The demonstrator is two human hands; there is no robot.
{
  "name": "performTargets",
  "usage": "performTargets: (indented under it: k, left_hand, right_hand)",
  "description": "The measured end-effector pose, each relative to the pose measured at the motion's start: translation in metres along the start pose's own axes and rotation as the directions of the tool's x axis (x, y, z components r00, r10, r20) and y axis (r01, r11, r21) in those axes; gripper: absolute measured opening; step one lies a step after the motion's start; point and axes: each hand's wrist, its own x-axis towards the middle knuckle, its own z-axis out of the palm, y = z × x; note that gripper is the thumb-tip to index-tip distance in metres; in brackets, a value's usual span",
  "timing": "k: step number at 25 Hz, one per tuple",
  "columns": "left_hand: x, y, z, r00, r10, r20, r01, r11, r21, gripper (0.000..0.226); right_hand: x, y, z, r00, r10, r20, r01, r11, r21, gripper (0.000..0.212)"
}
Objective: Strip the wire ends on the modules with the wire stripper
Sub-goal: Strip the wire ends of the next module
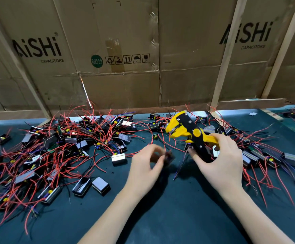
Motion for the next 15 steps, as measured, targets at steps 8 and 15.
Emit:
performTargets:
  k: [8,15]
  left_hand:
    - [0.005,0.003,-0.018,0.995,0.093,-0.023,-0.094,0.992,-0.079,0.051]
    - [0.013,-0.042,-0.105,0.713,-0.045,-0.7,0.425,0.822,0.38,0.029]
  right_hand:
    - [0.003,-0.013,-0.012,0.994,0.091,0.063,-0.109,0.891,0.44,0.04]
    - [0.001,-0.017,-0.01,0.949,0.141,0.28,-0.288,0.744,0.602,0.031]
